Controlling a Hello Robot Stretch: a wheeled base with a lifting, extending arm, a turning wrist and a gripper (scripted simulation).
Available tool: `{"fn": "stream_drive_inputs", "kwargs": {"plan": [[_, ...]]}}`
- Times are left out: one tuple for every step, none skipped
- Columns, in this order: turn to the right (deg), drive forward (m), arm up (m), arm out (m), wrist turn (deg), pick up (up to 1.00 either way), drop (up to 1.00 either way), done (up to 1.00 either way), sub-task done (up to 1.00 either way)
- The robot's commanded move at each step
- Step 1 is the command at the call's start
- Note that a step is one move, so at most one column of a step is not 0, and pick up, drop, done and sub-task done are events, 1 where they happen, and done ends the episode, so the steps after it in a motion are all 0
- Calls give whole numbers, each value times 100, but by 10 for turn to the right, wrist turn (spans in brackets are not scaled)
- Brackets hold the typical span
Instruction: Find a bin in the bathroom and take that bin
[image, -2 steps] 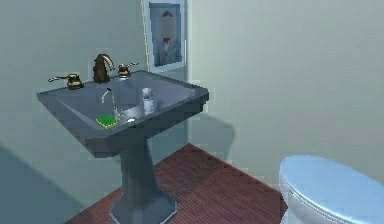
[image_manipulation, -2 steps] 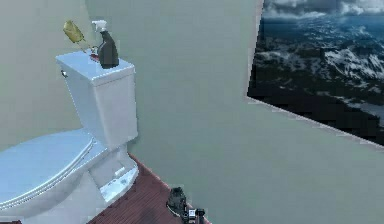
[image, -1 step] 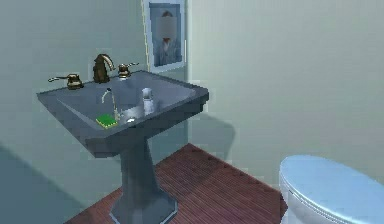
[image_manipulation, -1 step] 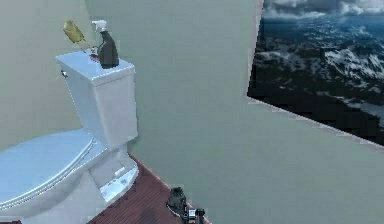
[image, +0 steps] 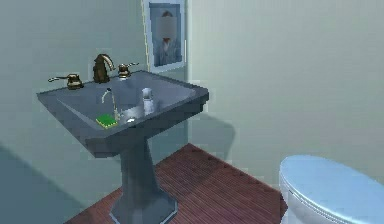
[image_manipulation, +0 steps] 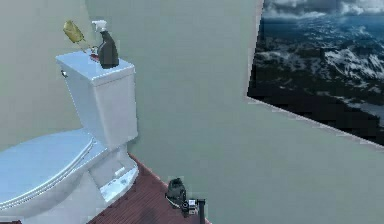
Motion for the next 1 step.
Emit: {"fn": "stream_drive_inputs", "kwargs": {"plan": [[0,0,0,0,0,0,0,100,0]]}}
